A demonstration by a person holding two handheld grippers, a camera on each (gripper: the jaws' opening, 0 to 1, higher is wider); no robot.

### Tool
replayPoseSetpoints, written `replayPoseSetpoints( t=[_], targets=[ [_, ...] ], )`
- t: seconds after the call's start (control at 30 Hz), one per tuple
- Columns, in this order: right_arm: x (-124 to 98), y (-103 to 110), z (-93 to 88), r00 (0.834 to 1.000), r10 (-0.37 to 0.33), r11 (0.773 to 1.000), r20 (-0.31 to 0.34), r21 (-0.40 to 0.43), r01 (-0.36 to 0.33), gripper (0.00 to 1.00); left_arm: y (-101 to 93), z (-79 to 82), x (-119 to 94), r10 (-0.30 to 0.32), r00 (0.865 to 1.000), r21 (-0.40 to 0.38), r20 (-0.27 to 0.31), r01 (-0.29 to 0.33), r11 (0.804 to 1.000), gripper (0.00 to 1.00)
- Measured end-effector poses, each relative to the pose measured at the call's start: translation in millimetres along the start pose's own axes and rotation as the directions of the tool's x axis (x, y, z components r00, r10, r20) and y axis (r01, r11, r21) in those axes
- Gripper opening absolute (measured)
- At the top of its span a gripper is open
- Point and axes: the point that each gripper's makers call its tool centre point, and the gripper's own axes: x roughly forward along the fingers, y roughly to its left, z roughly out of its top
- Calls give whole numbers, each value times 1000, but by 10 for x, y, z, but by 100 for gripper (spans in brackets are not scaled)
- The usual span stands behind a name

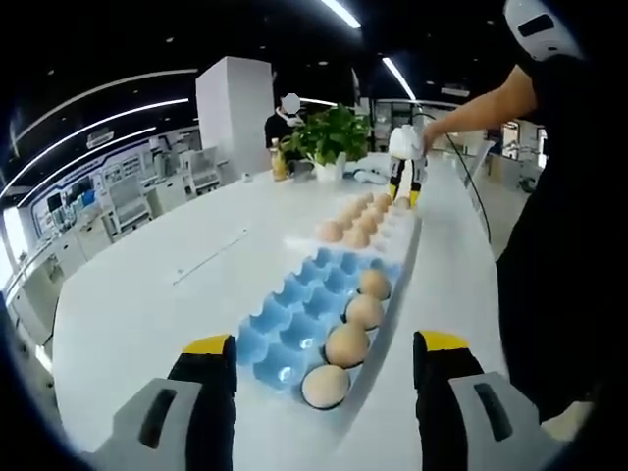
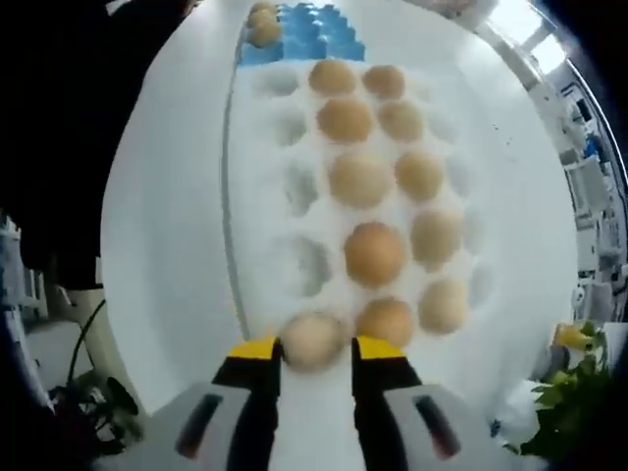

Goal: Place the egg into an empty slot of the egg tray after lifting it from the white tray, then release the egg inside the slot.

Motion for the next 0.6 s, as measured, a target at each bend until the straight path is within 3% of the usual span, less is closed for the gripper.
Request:
replayPoseSetpoints(
  t=[0.23,0.37,0.43,0.6],
  targets=[
    [-97,-80,2,997,-65,998,31,28,64,25,-22,43,53,-12,1000,8,4,12,1000,73],
    [3,-32,1,998,-54,998,17,9,54,25,-36,44,63,-21,1000,12,-2,21,1000,72],
    [88,-39,10,998,-55,997,2,-60,55,26,-33,59,52,-19,1000,21,2,19,1000,72],
    [113,-31,-4,998,61,996,23,66,-63,26,-11,46,32,-6,1000,24,-5,6,1000,72]
  ],
)
